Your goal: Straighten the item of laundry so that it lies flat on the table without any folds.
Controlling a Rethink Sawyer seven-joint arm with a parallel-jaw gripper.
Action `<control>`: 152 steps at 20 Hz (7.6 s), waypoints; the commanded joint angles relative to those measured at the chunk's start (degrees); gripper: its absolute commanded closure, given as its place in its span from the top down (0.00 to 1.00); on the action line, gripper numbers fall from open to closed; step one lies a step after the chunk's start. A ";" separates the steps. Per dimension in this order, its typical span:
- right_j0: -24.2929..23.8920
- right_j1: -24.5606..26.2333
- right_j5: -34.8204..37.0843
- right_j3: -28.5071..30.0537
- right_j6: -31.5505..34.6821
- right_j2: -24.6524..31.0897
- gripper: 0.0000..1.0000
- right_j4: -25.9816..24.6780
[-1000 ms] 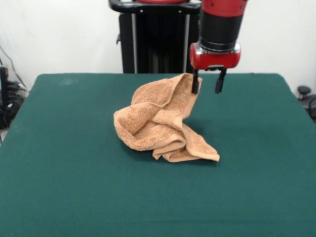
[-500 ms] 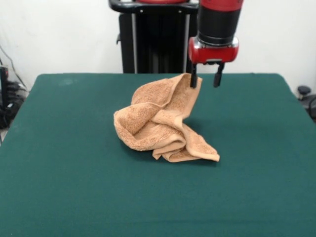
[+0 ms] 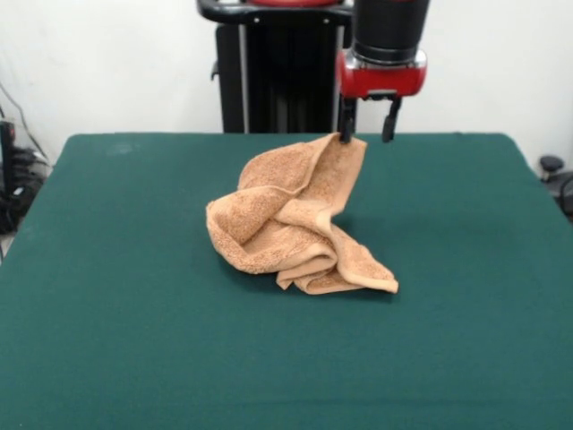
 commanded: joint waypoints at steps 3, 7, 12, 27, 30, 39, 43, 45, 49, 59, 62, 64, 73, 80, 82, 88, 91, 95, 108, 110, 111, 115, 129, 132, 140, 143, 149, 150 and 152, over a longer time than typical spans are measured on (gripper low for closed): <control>-0.33 2.40 -2.80 4.89 6.31 3.70 1.00 -3.10; 0.07 3.53 -2.29 3.28 6.77 3.59 1.00 -3.11; 0.15 5.81 -2.69 1.52 7.29 3.54 1.00 -3.42; 1.71 8.11 -1.82 -1.47 7.81 2.66 1.00 -2.89; 2.04 6.82 -0.27 -1.38 7.89 2.93 1.00 -2.22; 2.52 4.84 1.61 -1.37 7.77 3.16 1.00 -1.46; 1.62 4.21 1.24 -0.81 7.09 3.03 1.00 -1.92; 0.56 3.45 1.41 -0.34 6.03 3.04 1.00 -2.57; -1.53 2.02 2.12 0.41 4.23 3.28 1.00 -3.44; -1.76 1.57 3.67 -0.76 5.31 4.44 1.00 -2.65; -1.03 1.57 4.50 -1.66 6.05 4.44 1.00 -2.00; -0.34 1.44 5.22 -2.43 6.57 4.22 1.00 -1.59; 1.12 1.73 9.46 -6.92 7.40 3.53 1.00 -0.45; 0.82 2.72 13.89 -11.93 7.29 3.53 1.00 -0.01; 0.66 3.53 14.35 -13.21 7.55 3.72 1.00 0.18; 0.86 4.95 15.91 -16.47 8.32 3.64 1.00 0.27; 0.75 5.20 17.27 -17.93 8.28 3.69 1.00 0.33; 0.52 6.00 17.12 -18.73 8.53 3.93 1.00 0.59; -1.67 9.85 13.91 -20.65 6.66 4.75 1.00 -0.44; -1.87 10.33 13.24 -20.47 6.46 4.96 1.00 -0.63; -1.90 10.56 12.79 -20.30 6.44 5.06 1.00 -0.74; -1.08 11.22 10.54 -19.35 7.50 4.94 1.00 -1.07; 1.01 9.97 7.14 -15.07 9.13 4.89 1.00 -1.22; 0.88 9.34 6.46 -13.78 8.98 5.21 1.00 -1.19; 0.04 9.89 2.34 -10.82 8.33 5.92 1.00 -2.06; -0.65 11.28 -0.24 -10.10 7.73 6.16 1.00 -2.94; -0.63 13.96 -3.19 -11.07 7.42 6.00 1.00 -3.38; -0.53 14.20 -3.42 -11.20 7.51 5.92 1.00 -3.29; -0.39 14.15 -3.32 -11.39 7.42 5.90 1.00 -3.08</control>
